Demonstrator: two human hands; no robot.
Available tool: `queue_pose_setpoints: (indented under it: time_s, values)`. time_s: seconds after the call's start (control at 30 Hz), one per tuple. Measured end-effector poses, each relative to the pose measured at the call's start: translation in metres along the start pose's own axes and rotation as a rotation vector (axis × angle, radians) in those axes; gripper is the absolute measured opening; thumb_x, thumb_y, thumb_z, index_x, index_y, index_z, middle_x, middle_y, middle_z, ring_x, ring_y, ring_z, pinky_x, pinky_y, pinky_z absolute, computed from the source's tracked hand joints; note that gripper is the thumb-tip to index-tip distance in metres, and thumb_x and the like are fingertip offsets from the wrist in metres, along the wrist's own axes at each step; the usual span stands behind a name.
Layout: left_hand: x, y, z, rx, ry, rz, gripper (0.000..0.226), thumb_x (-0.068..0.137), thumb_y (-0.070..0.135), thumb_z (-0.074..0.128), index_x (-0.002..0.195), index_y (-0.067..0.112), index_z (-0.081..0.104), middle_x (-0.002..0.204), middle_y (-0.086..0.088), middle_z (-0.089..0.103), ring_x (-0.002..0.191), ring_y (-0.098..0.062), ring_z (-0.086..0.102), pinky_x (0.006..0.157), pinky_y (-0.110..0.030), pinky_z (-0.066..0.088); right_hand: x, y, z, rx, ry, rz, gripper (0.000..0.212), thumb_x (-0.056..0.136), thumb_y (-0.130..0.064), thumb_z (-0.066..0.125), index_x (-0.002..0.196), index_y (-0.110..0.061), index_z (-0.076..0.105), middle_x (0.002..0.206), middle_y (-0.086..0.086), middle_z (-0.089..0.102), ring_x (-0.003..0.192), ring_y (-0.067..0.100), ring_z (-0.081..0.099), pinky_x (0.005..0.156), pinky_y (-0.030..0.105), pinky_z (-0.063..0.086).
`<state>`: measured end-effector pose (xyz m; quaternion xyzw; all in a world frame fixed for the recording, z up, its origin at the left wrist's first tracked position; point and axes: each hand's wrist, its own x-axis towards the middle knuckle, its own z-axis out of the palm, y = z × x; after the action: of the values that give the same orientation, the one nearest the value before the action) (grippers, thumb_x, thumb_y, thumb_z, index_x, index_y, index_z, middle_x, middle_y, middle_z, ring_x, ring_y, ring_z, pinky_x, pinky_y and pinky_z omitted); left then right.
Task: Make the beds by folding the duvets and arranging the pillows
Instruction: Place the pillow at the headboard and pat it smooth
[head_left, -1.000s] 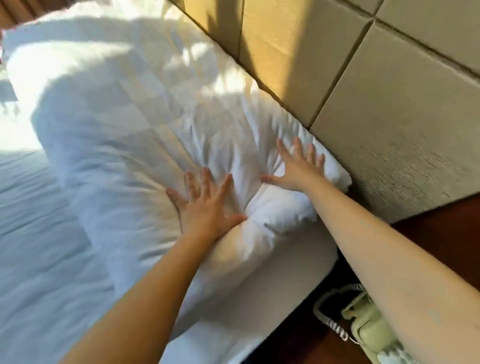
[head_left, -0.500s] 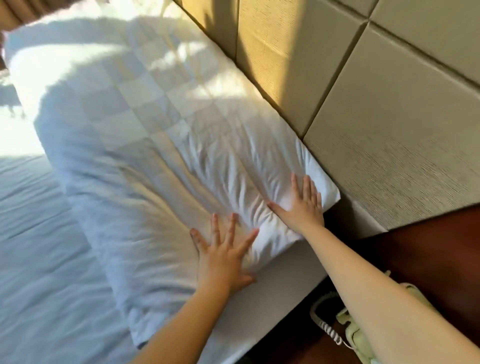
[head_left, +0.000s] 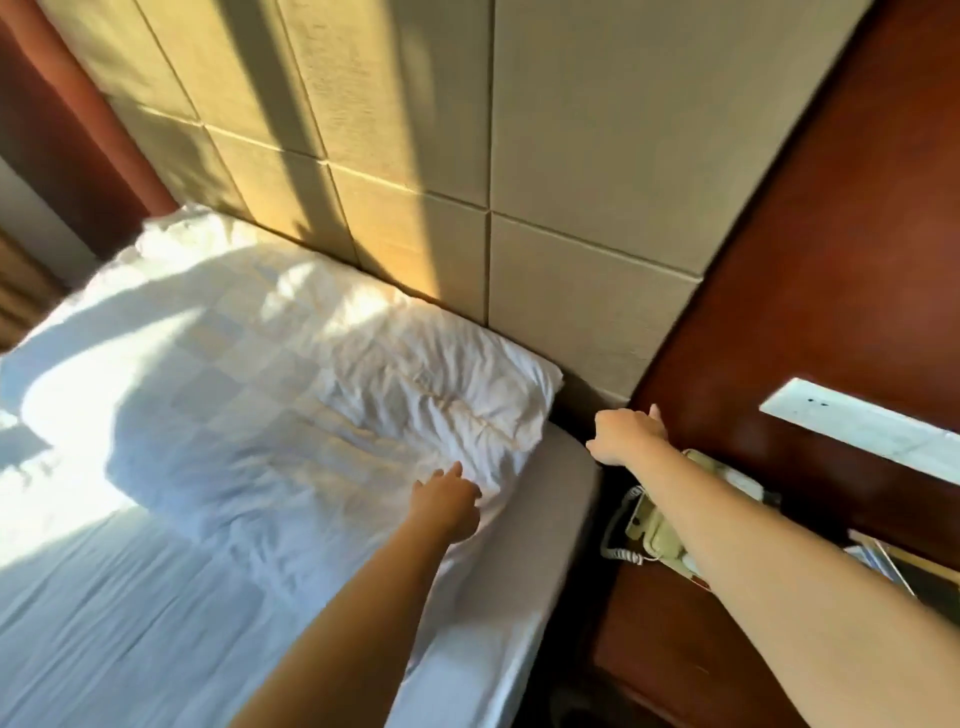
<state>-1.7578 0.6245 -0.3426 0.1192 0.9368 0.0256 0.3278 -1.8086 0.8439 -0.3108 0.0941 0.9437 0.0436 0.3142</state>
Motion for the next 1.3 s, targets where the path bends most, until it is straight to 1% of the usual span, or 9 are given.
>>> queue_pose_setpoints:
  time_s: [0.13,0.23,0.33,0.53,0.7,0.87,1.03,1.13,1.3]
  values:
    - [-0.04,0.018,-0.025,0.024,-0.015,0.151,0.037,0.097,0.027,0.04,0.131,0.021,0.054,0.14,-0.01,0.042,0.128,-0.027,0.043,0.105,-0.039,0.038,-0.083,0.055,0.002,0.083,0.138,0.16,0.036,0.095,-0.03,0.043,0.126,-0.018,0.054,0.133,0.007,0.052,0.127,0.029,0.044,0.114,0.046,0.014]
    - [-0.065,0.053,-0.033,0.137,-0.034,0.275,0.037,0.097,0.023,0.04,0.13,0.014,0.055,0.138,-0.013,0.047,0.128,-0.027,0.044,0.106,-0.031,0.034,-0.147,0.107,0.024,0.096,0.189,0.284,0.036,0.093,-0.027,0.043,0.127,-0.019,0.054,0.132,0.007,0.053,0.124,0.028,0.047,0.104,0.04,0.032]
    - [-0.087,0.11,-0.036,0.278,-0.058,0.386,0.039,0.098,0.022,0.039,0.134,0.012,0.051,0.141,-0.008,0.047,0.131,-0.024,0.042,0.107,-0.026,0.028,-0.22,0.168,0.06,0.121,0.199,0.422,0.038,0.092,-0.025,0.045,0.128,-0.018,0.053,0.132,0.008,0.051,0.123,0.029,0.047,0.1,0.038,0.036]
    - [-0.155,0.303,-0.024,0.486,0.081,0.766,0.04,0.098,0.027,0.041,0.136,0.014,0.048,0.141,-0.01,0.047,0.128,-0.025,0.046,0.103,-0.032,0.038,-0.404,0.292,0.16,0.325,0.207,0.843,0.038,0.095,-0.028,0.043,0.131,-0.016,0.049,0.135,0.008,0.046,0.126,0.027,0.044,0.102,0.036,0.035]
    - [-0.274,0.462,0.059,0.582,0.072,1.159,0.038,0.098,0.03,0.039,0.131,0.017,0.053,0.139,-0.01,0.049,0.127,-0.026,0.047,0.102,-0.03,0.038,-0.585,0.34,0.274,0.474,0.242,1.185,0.039,0.097,-0.028,0.04,0.134,-0.017,0.045,0.138,0.009,0.043,0.128,0.027,0.042,0.103,0.036,0.035]
    - [-0.439,0.574,0.196,0.619,-0.055,1.499,0.042,0.098,0.033,0.044,0.138,0.019,0.043,0.144,-0.008,0.04,0.134,-0.021,0.039,0.107,-0.025,0.028,-0.782,0.337,0.41,0.62,0.138,1.508,0.039,0.098,-0.027,0.036,0.134,-0.014,0.042,0.137,0.009,0.042,0.126,0.028,0.042,0.101,0.037,0.036]
    - [-0.595,0.628,0.336,0.61,-0.171,1.767,0.043,0.098,0.032,0.043,0.14,0.022,0.038,0.136,-0.008,0.044,0.126,-0.02,0.046,0.103,-0.025,0.034,-0.963,0.271,0.544,0.813,0.025,1.855,0.042,0.099,-0.032,0.036,0.138,-0.018,0.037,0.139,0.007,0.04,0.129,0.026,0.04,0.102,0.038,0.036]
    - [-0.657,0.644,0.4,0.67,-0.229,1.848,0.043,0.098,0.031,0.044,0.139,0.021,0.038,0.137,-0.006,0.044,0.125,-0.018,0.047,0.101,-0.024,0.035,-1.044,0.226,0.6,0.904,0.016,2.046,0.043,0.098,-0.03,0.037,0.14,-0.018,0.035,0.14,0.008,0.04,0.128,0.027,0.041,0.103,0.038,0.037]
    - [-0.722,0.678,0.467,0.731,-0.289,1.921,0.042,0.097,0.031,0.047,0.137,0.019,0.043,0.134,-0.009,0.046,0.118,-0.019,0.053,0.099,-0.022,0.036,-1.122,0.193,0.653,0.972,0.156,2.248,0.044,0.098,-0.025,0.035,0.142,-0.021,0.035,0.142,0.006,0.042,0.126,0.025,0.046,0.102,0.036,0.043]
